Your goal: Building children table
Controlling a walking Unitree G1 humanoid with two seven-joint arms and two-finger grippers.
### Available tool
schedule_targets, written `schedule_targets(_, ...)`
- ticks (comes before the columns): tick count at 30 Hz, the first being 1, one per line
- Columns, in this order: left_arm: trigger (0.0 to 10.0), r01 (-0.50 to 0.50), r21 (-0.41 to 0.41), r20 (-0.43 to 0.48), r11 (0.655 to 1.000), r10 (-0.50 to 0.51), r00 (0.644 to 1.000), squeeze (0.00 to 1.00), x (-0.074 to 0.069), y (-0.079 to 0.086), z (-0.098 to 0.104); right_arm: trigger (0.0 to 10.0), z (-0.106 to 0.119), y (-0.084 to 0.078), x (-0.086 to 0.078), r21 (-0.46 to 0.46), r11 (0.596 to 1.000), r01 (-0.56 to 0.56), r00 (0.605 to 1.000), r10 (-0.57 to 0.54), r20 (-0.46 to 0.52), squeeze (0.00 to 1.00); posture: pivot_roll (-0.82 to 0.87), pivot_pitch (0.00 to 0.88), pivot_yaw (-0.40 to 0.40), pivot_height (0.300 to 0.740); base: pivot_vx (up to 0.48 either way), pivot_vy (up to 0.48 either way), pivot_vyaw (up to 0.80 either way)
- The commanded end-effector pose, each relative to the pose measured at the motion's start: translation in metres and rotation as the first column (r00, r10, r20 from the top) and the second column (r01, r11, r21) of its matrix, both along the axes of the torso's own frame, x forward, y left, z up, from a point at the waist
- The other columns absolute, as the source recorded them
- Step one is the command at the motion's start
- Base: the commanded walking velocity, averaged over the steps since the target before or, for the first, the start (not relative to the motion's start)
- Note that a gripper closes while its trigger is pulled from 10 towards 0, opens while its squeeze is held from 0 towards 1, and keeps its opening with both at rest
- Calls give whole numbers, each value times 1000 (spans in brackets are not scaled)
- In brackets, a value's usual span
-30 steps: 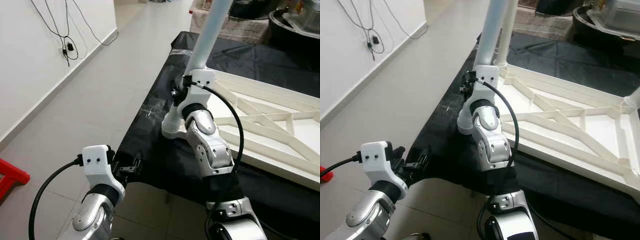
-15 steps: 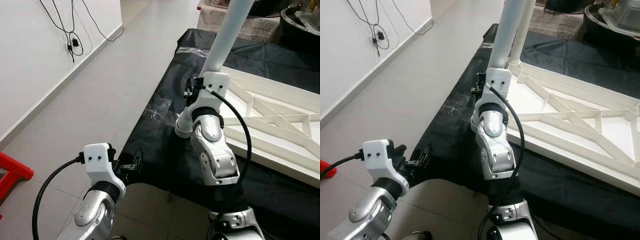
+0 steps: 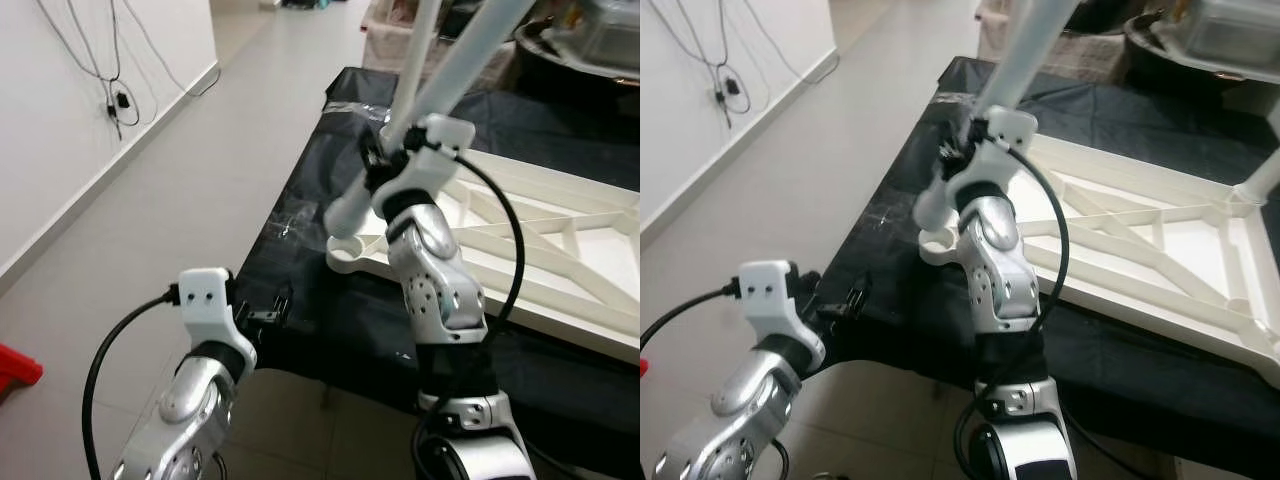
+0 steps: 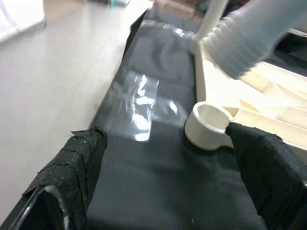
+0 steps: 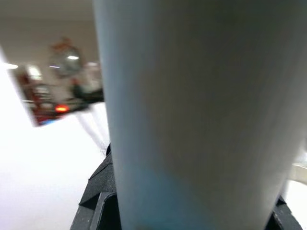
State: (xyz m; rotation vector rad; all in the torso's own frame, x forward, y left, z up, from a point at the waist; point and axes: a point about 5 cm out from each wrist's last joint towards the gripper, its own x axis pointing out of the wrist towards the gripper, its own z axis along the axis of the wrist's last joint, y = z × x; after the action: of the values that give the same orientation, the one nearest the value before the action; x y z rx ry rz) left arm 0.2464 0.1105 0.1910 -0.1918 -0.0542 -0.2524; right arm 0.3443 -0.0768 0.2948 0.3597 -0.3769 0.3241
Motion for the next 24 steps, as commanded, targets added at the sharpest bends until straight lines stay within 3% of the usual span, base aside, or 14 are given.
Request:
schedule_targets(1,10000,27,102,7,994,-28,1000,1000,5,-3,-2,10000,-5,9,-3,5,994,-113,993,113,-25,0,136,55,-57,740,0,0,0)
schedule_targets(2,10000,69,191,15,979,-73,997,1000,11,-6,-2,10000,-12,15,-5,15,983,-185,981,186,-50,0,137,49,-54,740,0,0,0)
schedule_targets(5,10000,69,191,15,979,-73,997,1000,11,-6,-2,10000,-12,15,-5,15,983,-185,981,186,-50,0,137,49,-54,740,0,0,0)
schedule_targets(6,10000,96,233,15,968,-102,995,0,15,-8,-2,10000,-15,20,-8,11,973,-232,971,232,-55,0,136,45,-51,740,0,0,0)
schedule_targets(8,10000,137,338,22,931,-154,988,0,24,-11,-2,10000,-23,28,-13,-12,953,-303,951,302,-65,0,136,43,-53,740,0,0,0)
schedule_targets(10,10000,150,378,18,914,-169,985,0,29,-12,-3,10000,-26,31,-15,-23,944,-328,943,326,-68,0,136,41,-52,740,0,0,0)
schedule_targets(24,10000,186,417,19,890,-213,977,0,40,-12,-6,10000,-36,38,-26,-87,883,-461,887,454,-88,0,127,45,-61,740,0,0,0)
